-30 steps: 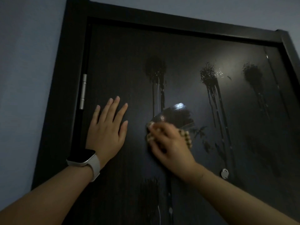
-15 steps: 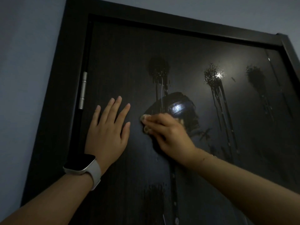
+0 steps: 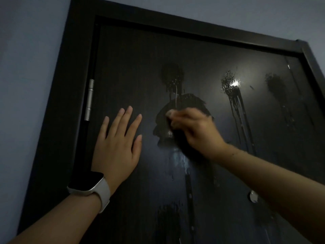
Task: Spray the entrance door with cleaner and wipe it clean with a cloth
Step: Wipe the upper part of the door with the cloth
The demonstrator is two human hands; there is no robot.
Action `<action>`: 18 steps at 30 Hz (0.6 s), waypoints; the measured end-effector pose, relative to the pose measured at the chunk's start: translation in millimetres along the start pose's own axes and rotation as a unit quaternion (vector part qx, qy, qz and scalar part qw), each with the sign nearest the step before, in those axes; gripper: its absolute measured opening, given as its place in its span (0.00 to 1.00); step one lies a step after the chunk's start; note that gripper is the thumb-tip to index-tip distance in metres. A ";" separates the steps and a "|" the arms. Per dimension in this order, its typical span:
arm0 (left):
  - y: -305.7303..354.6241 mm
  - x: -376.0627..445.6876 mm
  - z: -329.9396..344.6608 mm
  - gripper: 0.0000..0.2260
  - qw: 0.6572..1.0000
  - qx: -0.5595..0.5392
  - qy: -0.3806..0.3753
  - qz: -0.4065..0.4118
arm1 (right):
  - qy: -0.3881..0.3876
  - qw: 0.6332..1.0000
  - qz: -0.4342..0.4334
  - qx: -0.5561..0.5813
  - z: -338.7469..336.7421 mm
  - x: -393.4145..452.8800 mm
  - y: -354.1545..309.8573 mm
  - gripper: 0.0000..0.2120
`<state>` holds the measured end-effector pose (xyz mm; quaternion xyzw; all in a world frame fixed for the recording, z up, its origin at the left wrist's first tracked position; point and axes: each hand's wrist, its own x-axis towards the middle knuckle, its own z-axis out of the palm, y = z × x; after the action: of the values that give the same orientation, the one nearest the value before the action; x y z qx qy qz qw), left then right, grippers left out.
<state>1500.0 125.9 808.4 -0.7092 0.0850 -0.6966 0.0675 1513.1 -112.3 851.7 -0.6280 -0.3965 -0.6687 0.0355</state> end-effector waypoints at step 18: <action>-1.3 -0.7 3.6 0.24 1.000 -0.001 0.007 0.004 | 0.132 0.974 0.185 -0.021 14.0 65.2 32.8 0.14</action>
<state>1503.6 127.3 808.0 -0.7042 0.0891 -0.7011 0.0685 1528.8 -97.3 922.8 -0.5974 -0.2510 -0.7356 0.1973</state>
